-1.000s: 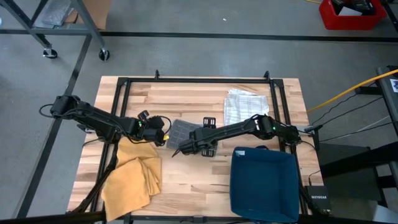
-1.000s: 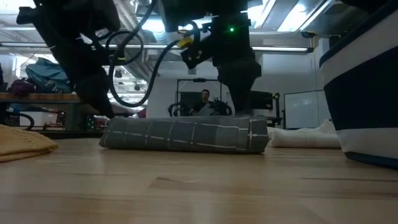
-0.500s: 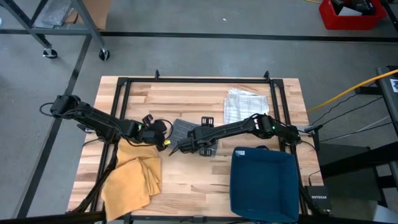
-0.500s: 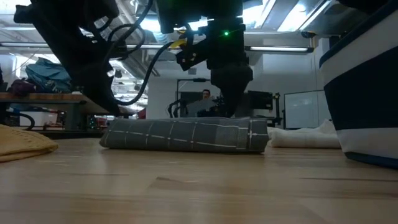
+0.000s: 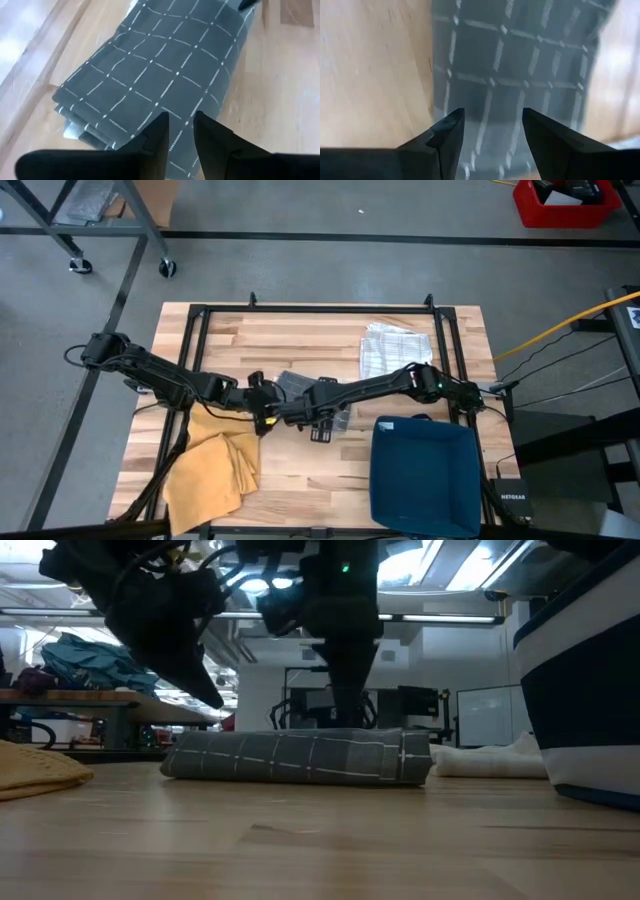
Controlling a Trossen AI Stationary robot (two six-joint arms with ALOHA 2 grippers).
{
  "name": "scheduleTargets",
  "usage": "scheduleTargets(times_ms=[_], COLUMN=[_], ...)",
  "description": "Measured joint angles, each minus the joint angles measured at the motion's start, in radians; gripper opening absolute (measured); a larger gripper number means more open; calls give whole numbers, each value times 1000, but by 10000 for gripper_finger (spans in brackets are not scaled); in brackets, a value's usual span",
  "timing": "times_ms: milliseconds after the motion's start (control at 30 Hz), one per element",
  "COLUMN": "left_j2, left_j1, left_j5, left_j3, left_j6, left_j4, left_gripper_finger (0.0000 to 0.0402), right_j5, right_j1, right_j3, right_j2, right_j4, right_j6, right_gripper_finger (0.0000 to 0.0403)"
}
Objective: Fold towel
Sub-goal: Fold the gray towel
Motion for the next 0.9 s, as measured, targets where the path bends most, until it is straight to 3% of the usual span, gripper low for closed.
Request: scheduleTargets(times_ms=[200,433,633,900], left_j2=[54,165,209,208], left_j1=[0,1,1,-2], left_j5=[-1,-1,-1,-11], left_j3=[0,0,0,1], left_j6=[64,87,27,-29], left_j4=[19,14,-48,-124], left_gripper_finger=[67,51,37,39], right_j5=[0,30,29,6], right_j1=[-1,-1,-1,-1], right_j3=[-40,-46,-55,-175], right_j2=[2,2,2,0], right_j4=[119,140,149,136], right_j6=[-34,-47,-36,-6], right_gripper_finger=[206,206,206,206])
